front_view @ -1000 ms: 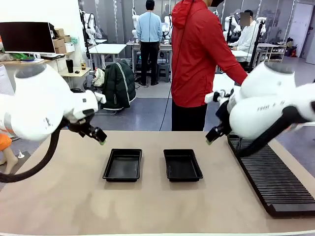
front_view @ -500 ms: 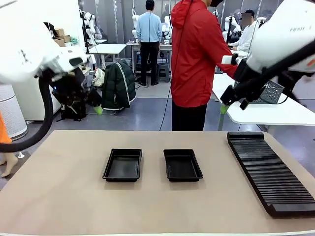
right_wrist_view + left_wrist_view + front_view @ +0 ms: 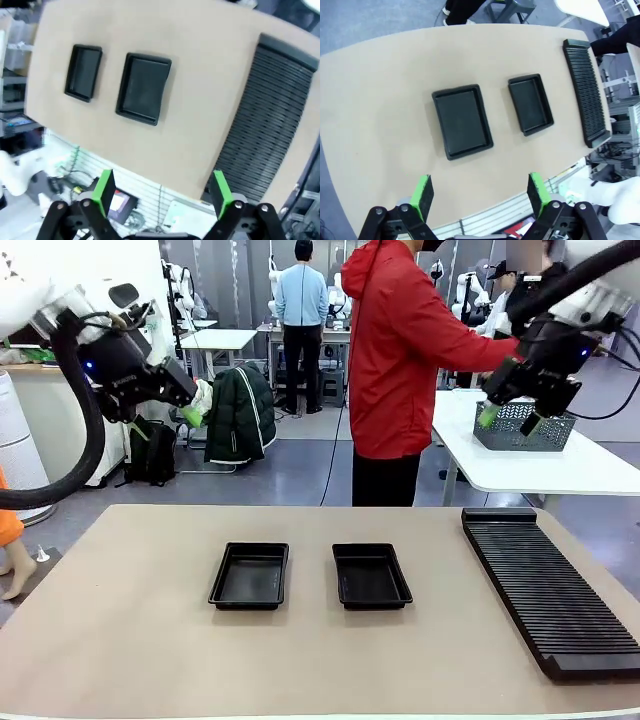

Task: Inspect and transfer BCBs to ESD trays.
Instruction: Pick up the Blank PCB from the PCB Rack and place it in the left ESD tray.

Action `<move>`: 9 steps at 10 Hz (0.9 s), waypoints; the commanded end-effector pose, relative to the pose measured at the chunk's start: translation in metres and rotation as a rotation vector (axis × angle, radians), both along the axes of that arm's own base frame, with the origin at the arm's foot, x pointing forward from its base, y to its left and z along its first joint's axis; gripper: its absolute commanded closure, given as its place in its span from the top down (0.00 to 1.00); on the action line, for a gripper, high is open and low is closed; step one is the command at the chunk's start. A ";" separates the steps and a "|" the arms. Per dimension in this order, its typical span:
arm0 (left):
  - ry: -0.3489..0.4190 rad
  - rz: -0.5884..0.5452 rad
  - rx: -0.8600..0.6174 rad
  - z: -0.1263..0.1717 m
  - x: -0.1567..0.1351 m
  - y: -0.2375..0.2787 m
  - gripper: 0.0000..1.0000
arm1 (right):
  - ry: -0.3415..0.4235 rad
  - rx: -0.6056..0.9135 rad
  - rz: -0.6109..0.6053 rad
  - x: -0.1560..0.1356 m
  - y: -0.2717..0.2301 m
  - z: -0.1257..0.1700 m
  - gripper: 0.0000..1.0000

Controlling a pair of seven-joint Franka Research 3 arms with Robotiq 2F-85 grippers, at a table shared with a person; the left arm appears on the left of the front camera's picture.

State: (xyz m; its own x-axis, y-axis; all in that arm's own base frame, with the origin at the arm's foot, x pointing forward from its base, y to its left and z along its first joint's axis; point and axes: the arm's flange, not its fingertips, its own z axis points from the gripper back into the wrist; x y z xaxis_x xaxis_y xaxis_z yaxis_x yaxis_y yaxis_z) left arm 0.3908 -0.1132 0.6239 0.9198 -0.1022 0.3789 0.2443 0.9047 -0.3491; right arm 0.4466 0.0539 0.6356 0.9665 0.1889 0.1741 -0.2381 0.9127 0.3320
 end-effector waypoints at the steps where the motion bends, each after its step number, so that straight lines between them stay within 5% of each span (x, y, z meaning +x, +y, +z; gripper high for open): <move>1: 0.100 0.034 -0.084 0.012 -0.004 0.007 1.00 | 0.091 0.090 -0.091 0.013 -0.018 0.014 1.00; 9: 0.144 0.092 -0.176 0.058 -0.002 0.045 1.00 | 0.189 0.237 -0.283 0.022 -0.095 0.027 1.00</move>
State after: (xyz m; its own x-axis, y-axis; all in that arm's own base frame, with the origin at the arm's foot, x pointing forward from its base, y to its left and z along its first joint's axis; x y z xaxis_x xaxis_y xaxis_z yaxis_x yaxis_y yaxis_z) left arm 0.3853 -0.0711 0.6819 0.9607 0.0344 0.2755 0.1141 0.8559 -0.5045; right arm 0.4688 -0.0385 0.6556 0.9970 -0.0743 0.0215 0.0531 0.8600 0.5075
